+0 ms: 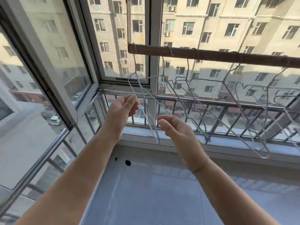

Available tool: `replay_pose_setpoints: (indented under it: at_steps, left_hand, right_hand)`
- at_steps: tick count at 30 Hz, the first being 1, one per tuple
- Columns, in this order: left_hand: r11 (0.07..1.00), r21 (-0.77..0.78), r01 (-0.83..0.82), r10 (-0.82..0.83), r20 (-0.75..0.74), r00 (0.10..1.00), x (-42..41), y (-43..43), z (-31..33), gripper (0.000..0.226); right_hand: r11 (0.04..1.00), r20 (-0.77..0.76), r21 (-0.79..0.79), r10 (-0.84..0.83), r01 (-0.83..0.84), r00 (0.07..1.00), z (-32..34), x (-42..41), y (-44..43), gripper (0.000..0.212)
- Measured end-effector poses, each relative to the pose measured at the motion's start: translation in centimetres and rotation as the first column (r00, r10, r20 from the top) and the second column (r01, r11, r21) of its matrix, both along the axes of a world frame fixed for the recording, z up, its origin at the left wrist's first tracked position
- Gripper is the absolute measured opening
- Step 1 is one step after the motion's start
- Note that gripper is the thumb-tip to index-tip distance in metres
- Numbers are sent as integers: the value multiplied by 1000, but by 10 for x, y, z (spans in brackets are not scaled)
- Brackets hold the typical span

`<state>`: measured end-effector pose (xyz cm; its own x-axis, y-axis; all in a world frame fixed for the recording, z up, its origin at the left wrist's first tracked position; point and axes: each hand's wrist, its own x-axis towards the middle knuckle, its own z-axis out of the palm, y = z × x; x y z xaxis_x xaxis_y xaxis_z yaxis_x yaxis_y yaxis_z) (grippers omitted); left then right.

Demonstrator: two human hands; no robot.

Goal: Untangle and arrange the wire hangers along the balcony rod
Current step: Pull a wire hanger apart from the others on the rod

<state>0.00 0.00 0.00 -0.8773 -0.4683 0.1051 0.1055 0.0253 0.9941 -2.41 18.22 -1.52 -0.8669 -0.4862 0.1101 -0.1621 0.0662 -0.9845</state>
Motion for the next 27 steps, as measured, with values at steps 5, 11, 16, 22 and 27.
replay_pose_setpoints:
  at_steps: [5,11,16,22,27]
  left_hand:
    - [985,171,-16,13,21,1000,-28,-3,18,21]
    - [974,220,-56,45,54,997,-54,-6,31,15]
    - [954,295,-60,49,45,998,-70,-9,35,11]
    - [955,295,-35,26,35,999,-102,-20,48,11]
    - [964,264,-15,-7,80,997,-106,-30,40,12]
  right_hand:
    - [1000,-20,31,2,-2,1000,18,-19,-32,26]
    - [1000,81,-8,-29,29,996,13,-32,-55,18]
    - [997,92,-52,-44,49,995,15,-39,-67,21]
    - [986,93,-121,-100,111,991,29,-64,-78,13]
    - [993,81,-101,-51,59,995,19,-73,-84,10]
